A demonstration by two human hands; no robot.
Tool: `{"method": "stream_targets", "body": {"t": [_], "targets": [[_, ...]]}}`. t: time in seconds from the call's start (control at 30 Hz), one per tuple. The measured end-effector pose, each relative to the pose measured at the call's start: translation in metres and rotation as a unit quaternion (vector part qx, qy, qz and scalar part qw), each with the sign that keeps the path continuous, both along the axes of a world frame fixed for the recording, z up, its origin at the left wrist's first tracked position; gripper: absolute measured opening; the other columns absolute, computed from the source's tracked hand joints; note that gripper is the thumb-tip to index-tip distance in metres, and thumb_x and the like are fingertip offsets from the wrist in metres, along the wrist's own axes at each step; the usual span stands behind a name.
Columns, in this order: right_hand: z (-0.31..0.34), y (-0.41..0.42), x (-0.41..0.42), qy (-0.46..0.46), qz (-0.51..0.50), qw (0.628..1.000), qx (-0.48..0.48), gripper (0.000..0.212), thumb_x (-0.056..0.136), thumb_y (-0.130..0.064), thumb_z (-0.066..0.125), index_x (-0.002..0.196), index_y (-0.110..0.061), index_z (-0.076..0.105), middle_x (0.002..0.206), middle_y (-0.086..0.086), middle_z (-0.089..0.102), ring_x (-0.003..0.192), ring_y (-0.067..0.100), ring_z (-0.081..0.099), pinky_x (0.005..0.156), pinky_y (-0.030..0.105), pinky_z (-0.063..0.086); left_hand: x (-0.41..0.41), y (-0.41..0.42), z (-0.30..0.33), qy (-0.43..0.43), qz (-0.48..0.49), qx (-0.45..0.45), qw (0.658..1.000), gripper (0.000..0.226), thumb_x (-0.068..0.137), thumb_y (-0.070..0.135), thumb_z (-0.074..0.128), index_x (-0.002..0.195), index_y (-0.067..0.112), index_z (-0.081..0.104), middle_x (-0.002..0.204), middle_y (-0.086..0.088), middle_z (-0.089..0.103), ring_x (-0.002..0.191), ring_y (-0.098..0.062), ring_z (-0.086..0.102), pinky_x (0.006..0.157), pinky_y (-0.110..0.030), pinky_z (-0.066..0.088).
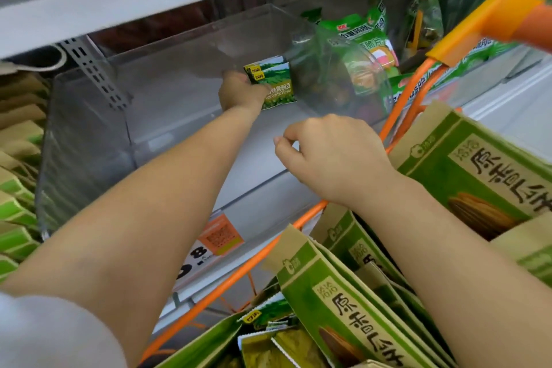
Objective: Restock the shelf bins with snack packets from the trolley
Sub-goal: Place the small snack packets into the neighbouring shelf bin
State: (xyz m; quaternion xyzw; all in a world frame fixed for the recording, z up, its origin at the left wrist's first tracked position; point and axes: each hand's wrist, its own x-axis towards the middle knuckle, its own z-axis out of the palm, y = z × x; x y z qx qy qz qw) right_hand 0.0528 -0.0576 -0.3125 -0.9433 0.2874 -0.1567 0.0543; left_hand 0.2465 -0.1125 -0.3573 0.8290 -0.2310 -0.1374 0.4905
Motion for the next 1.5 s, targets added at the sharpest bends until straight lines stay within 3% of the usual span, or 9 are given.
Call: {"method": "stream_targets", "body": {"t": [0.2,0.37,0.53,0.67,0.77,0.9,1.03,1.27,1.5], "targets": [[0.004,0.001,-0.001,0.012,0.008,0.999,0.035,0.044,0.098,-0.046,0.035,0.090,-0.019,0.068,0.078,0.004,0.069,0.083,0.026,0.061,0.067,0.034,0.048,-0.013,0.037,0.022,0.063,-0.026,-0.043,0.997,0.020,0.080,0.012,0.061,0.099,0.017,0.057,0.093,-0.007,0.066,0.082,-0.022,0.065,0.081,-0.039,0.058],[0.037,0.013,-0.016,-0.023,0.041,0.972,0.231,0.032,0.098,-0.043,0.045,0.077,-0.024,0.059,0.076,-0.003,0.058,0.079,0.017,0.052,0.065,0.026,0.038,-0.067,0.116,0.065,0.067,-0.110,-0.142,0.981,0.017,0.087,0.002,0.056,0.096,0.016,0.058,0.078,0.002,0.059,0.070,-0.011,0.058,0.067,-0.029,0.055],[0.058,0.063,-0.069,-0.141,0.027,0.976,0.164,0.026,0.092,-0.043,0.056,0.084,-0.020,0.067,0.078,-0.005,0.066,0.078,0.013,0.060,0.070,0.033,0.046,-0.119,0.205,0.069,-0.072,-0.254,-0.129,0.956,0.031,0.087,0.002,0.059,0.081,0.032,0.059,0.081,0.012,0.064,0.077,-0.001,0.059,0.072,-0.019,0.048],[0.054,0.101,-0.099,0.049,0.004,0.988,0.148,0.042,0.081,-0.067,0.052,0.067,-0.028,0.051,0.064,-0.011,0.054,0.069,0.013,0.055,0.058,0.030,0.036,-0.142,0.258,0.063,-0.100,-0.262,-0.127,0.951,0.030,0.088,0.007,0.060,0.085,0.036,0.059,0.086,0.018,0.065,0.081,0.002,0.059,0.074,-0.022,0.049],[0.047,0.115,-0.102,0.115,-0.015,0.991,0.064,0.038,0.087,-0.058,0.054,0.067,-0.026,0.045,0.065,-0.010,0.051,0.082,0.022,0.059,0.058,0.030,0.031,-0.146,0.286,0.064,-0.079,-0.258,-0.128,0.955,0.027,0.089,0.003,0.059,0.085,0.029,0.061,0.089,0.012,0.066,0.082,-0.005,0.059,0.077,-0.022,0.047],[0.068,0.130,-0.100,-0.028,-0.012,0.999,0.041,0.021,0.089,-0.047,0.058,0.082,-0.029,0.062,0.068,-0.010,0.054,0.080,0.022,0.061,0.058,0.031,0.038,-0.139,0.318,0.069,-0.045,-0.215,-0.130,0.967,0.023,0.092,0.008,0.060,0.089,0.031,0.063,0.088,0.011,0.069,0.083,-0.010,0.063,0.075,-0.026,0.049],[0.096,0.154,-0.080,-0.214,0.089,0.959,0.161,0.020,0.085,-0.041,0.066,0.075,-0.024,0.066,0.069,-0.006,0.065,0.071,0.015,0.062,0.067,0.038,0.050,-0.136,0.346,0.090,0.074,-0.190,-0.201,0.958,0.026,0.083,0.036,0.061,0.107,0.035,0.052,0.096,0.016,0.065,0.075,0.000,0.065,0.058,-0.024,0.050],[0.074,0.206,-0.014,-0.224,0.142,0.870,0.417,0.019,0.088,-0.031,0.066,0.075,-0.018,0.070,0.070,0.004,0.070,0.063,0.019,0.062,0.062,0.033,0.049,-0.112,0.403,0.106,0.141,-0.114,-0.253,0.950,0.021,0.084,0.010,0.062,0.104,0.008,0.063,0.076,0.007,0.073,0.061,-0.001,0.066,0.051,-0.011,0.046],[0.048,0.226,0.029,-0.129,0.081,0.981,0.121,0.045,0.096,-0.037,0.049,0.139,-0.022,0.045,0.135,0.000,0.052,0.125,0.020,0.042,0.093,0.035,0.038,-0.031,0.457,0.098,0.141,0.048,-0.169,0.974,0.019,0.090,0.033,0.062,0.079,0.017,0.062,0.049,0.005,0.052,0.040,-0.013,0.037,0.043,-0.018,0.020]]}}
